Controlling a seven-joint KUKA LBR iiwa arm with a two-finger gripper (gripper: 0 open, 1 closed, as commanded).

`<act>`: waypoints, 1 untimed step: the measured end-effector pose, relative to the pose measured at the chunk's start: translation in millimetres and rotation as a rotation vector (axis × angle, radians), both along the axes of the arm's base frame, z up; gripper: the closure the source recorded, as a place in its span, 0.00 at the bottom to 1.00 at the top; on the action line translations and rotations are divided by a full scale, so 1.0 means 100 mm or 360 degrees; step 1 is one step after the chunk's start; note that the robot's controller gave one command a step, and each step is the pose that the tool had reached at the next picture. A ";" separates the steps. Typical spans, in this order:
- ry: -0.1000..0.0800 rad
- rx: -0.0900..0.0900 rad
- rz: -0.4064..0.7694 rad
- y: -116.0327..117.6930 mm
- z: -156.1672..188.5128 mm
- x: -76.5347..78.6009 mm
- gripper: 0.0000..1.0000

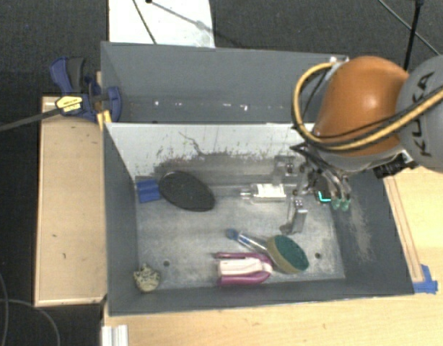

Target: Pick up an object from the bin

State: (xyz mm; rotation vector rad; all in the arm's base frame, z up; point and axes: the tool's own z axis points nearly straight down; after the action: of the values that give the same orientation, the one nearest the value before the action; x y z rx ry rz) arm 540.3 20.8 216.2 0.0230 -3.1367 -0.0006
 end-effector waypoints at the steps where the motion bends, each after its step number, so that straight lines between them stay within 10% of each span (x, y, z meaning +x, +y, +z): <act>1: 0.0001 0.0000 -0.0004 -0.27 -0.44 -0.40 0.00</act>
Offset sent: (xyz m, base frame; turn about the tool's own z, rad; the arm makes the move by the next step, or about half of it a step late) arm -0.0381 -0.0259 -0.0414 -0.0009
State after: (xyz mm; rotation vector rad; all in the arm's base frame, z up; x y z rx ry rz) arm 500.1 -6.6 172.3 0.0193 -3.1360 -0.0002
